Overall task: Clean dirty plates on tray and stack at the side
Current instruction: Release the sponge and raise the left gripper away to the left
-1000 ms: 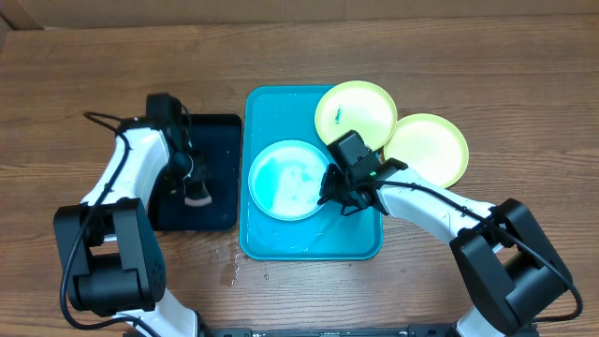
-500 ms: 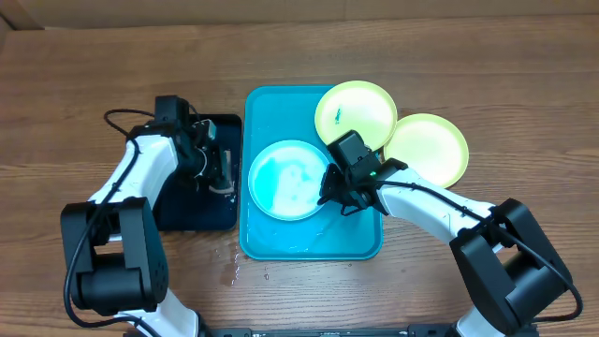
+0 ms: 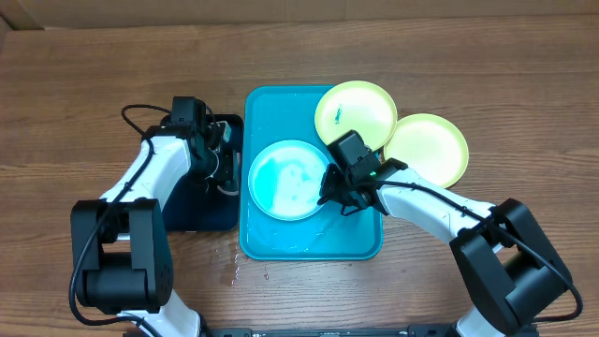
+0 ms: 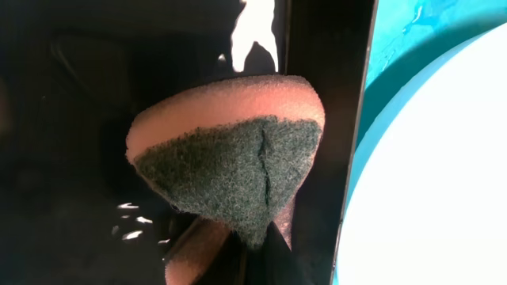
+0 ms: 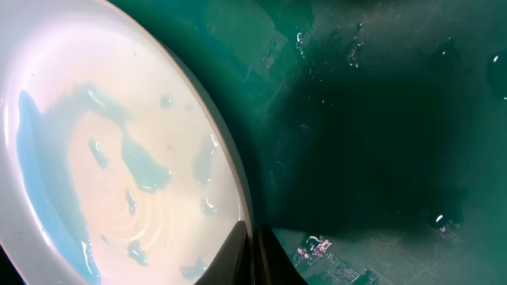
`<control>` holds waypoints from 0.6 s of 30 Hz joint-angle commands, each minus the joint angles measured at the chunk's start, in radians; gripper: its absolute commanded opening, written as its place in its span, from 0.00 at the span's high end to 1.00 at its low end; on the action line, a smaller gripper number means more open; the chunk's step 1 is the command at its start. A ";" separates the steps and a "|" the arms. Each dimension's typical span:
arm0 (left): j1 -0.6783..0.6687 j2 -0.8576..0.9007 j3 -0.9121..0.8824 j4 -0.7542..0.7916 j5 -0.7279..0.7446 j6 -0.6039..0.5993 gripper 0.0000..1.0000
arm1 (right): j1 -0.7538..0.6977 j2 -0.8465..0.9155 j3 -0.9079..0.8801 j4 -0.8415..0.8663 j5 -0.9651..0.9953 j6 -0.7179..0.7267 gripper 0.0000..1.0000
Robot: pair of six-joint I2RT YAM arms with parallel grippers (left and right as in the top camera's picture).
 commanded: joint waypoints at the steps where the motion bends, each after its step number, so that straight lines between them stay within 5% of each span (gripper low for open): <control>1: -0.011 -0.010 -0.013 0.002 0.033 0.019 0.96 | 0.000 -0.004 -0.007 0.008 -0.005 -0.003 0.95; 12: -0.008 -0.010 -0.013 -0.008 0.031 0.019 0.96 | 0.000 -0.004 -0.007 0.008 -0.005 -0.003 0.94; 18: 0.000 -0.018 0.001 -0.029 -0.037 -0.029 0.96 | 0.000 -0.004 -0.007 0.016 -0.004 -0.003 0.71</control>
